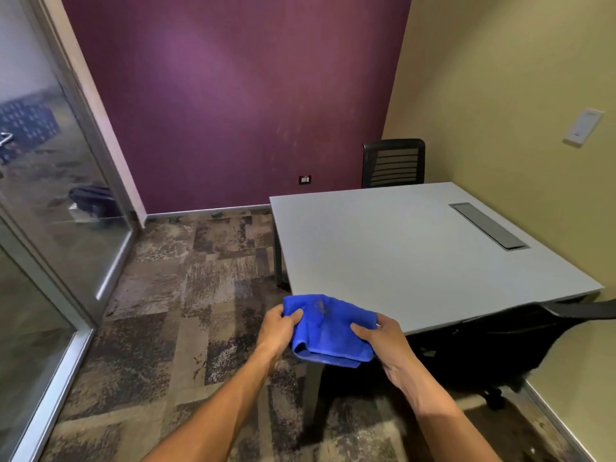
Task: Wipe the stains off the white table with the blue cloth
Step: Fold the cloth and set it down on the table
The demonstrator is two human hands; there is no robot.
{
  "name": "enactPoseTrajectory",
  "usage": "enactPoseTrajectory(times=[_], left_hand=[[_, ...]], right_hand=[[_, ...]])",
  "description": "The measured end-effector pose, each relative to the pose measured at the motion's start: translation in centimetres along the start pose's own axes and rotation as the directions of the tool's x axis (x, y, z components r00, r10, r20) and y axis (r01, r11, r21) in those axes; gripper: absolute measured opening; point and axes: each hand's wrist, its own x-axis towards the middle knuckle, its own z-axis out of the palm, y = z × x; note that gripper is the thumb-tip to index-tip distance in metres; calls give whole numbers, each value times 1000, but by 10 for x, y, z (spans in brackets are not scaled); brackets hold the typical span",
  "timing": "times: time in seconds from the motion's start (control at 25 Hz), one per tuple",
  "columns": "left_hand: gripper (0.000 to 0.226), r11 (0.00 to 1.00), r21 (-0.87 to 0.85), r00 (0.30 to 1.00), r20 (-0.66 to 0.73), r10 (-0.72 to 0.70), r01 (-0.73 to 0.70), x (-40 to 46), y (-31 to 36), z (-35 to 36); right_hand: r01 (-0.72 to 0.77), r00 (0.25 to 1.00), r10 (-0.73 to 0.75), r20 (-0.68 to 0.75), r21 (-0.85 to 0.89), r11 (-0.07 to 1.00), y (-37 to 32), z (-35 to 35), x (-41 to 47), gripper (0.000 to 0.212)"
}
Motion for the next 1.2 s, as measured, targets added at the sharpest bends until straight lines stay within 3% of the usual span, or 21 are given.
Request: enactPoseTrajectory(times=[0.36, 0.64, 0.84, 1.04, 1.2], left_hand=[[20, 996, 87, 991, 135, -24, 12, 15, 16, 46], [24, 994, 103, 982, 188, 18, -38, 70, 23, 72], [26, 996, 78, 964, 260, -56, 36, 130, 48, 91], [17, 999, 8, 969, 243, -40, 39, 193, 67, 100], [16, 992, -95, 987, 141, -71, 85, 228, 72, 109]], right_hand=[[-117, 993, 117, 31, -3, 993, -5, -87, 24, 14], [-68, 997, 66, 28, 82, 994, -12, -101, 69, 12], [-41, 999, 43, -30, 40, 998, -35, -120, 120, 13], [-70, 997, 70, -29, 9, 997, -65, -123, 181, 16], [-98, 992, 98, -76, 0, 995, -75, -114, 228, 10]])
